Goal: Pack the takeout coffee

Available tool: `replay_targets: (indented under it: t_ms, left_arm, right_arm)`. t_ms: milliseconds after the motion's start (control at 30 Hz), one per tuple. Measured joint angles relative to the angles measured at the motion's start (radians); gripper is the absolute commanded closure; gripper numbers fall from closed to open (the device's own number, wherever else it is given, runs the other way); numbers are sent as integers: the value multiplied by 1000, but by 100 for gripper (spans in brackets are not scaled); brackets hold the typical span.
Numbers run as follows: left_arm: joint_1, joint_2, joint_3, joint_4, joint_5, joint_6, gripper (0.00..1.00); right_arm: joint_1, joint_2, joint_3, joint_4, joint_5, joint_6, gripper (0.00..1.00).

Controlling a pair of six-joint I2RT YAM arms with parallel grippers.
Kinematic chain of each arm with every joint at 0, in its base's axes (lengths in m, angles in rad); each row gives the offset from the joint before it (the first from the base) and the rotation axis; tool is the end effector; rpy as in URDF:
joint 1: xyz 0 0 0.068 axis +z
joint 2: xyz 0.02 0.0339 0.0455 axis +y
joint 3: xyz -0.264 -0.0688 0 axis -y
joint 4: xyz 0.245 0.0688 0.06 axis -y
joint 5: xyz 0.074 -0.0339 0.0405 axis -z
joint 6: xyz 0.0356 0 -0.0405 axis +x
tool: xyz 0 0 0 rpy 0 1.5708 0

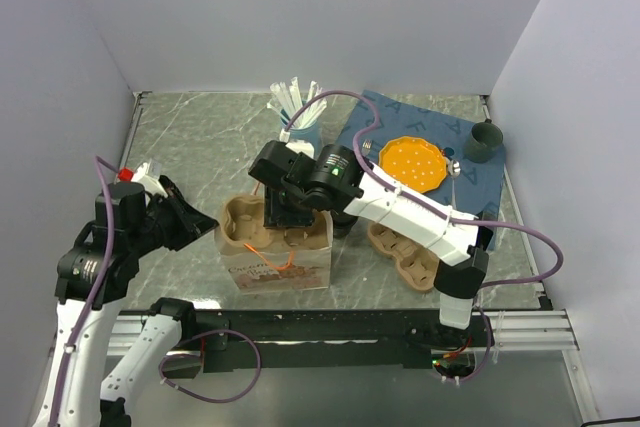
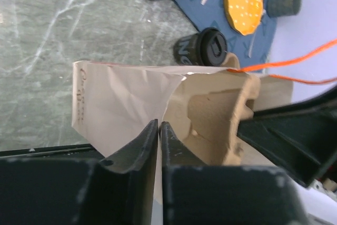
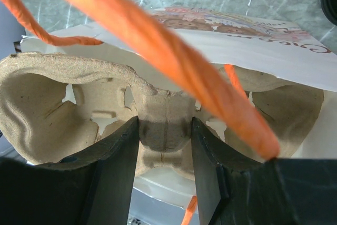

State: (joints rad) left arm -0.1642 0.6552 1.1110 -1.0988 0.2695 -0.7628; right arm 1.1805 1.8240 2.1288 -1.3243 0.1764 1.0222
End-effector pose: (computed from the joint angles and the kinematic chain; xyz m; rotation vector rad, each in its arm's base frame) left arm 0.0882 -0.0242 0.3711 -0.5299 2.2471 -0.7946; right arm 0.1423 0.3296 0.4070 -0.1452 2.6788 0.5692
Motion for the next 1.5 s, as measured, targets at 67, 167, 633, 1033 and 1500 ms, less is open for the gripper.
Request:
replay_targets:
  t_ms: [67,167,633,1033,1500]
  left_arm:
    - [0,-9,-2,4,19,-2,99]
    - [0,-20,-2,9,45,-15,99]
    - [0,-66,0,-4,80,-47,99]
    - [0,-75,0,-35,63,-46,99]
    - [0,-71,3,-46,46,-39,99]
  right_arm:
    - [0,2,3,-5,3,-3,63]
    - [4,13,19,-8,18,-11,63]
    - [47,66,71,-19,74,-25,63]
    - [57,69,14,-19,95,-6,63]
    - [68,26,-77,6,117,-14,63]
